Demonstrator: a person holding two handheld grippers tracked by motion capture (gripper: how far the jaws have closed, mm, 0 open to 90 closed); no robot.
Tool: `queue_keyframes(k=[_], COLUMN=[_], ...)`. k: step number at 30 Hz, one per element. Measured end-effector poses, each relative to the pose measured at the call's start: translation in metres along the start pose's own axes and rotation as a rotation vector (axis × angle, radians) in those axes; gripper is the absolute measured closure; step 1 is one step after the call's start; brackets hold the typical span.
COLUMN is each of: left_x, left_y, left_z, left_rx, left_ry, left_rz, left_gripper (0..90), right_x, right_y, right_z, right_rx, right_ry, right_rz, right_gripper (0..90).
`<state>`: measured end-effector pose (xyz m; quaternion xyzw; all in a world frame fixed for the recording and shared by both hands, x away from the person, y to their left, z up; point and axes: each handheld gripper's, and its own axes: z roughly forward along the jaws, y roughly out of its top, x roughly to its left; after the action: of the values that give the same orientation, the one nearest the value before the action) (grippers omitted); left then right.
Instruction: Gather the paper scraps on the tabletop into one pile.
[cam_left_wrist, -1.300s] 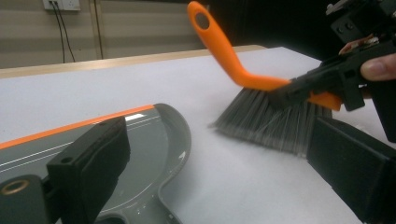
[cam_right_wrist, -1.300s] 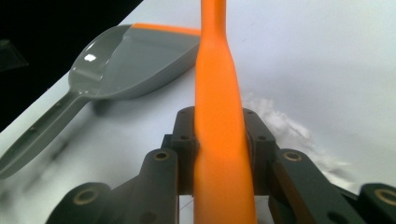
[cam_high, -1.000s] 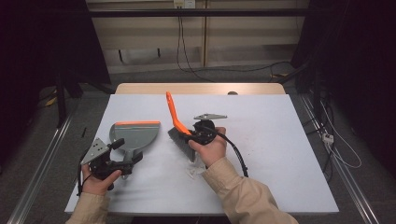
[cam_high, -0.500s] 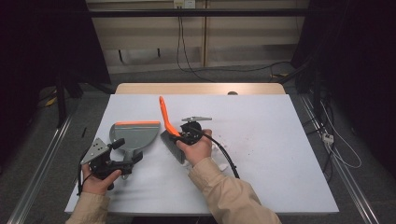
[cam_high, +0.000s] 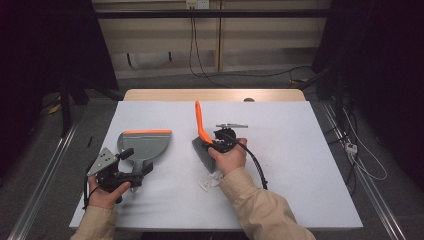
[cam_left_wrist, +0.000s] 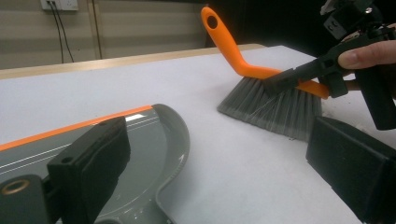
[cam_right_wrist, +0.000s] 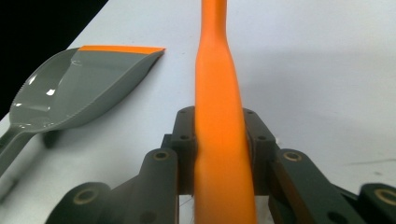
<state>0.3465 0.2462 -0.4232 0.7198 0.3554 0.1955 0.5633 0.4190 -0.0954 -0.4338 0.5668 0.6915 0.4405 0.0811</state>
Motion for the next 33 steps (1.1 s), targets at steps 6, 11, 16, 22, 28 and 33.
queue_keyframes(k=[6, 11, 16, 22, 28, 33], left_x=[0.000, 0.000, 0.001, 0.002, 0.001, 0.002], left_y=[0.001, 0.001, 0.000, 0.001, 0.000, 0.000], left_z=[0.000, 0.001, 0.000, -0.001, 0.000, 0.000], left_rx=[0.000, 0.000, 0.001, -0.003, -0.002, -0.003], left_ry=[0.002, 0.002, 0.003, 0.004, 0.003, 0.006], left_rz=[0.007, 0.003, 0.000, 0.001, -0.003, -0.004], left_gripper=[6.1, 6.1, 6.1, 6.1, 6.1, 6.1], right_x=[0.001, 0.018, 0.034, 0.046, 0.040, 0.034], right_y=[0.005, 0.007, 0.000, -0.019, -0.035, -0.032], right_z=[-0.011, -0.018, -0.018, -0.018, -0.012, -0.010], right_rx=[-0.039, -0.049, -0.026, 0.036, 0.091, 0.076], right_ry=[0.047, 0.115, 0.173, 0.239, 0.284, 0.267], right_rz=[0.014, -0.021, -0.046, -0.059, -0.067, -0.190], right_gripper=[71.7, 71.7, 71.7, 71.7, 71.7, 71.8])
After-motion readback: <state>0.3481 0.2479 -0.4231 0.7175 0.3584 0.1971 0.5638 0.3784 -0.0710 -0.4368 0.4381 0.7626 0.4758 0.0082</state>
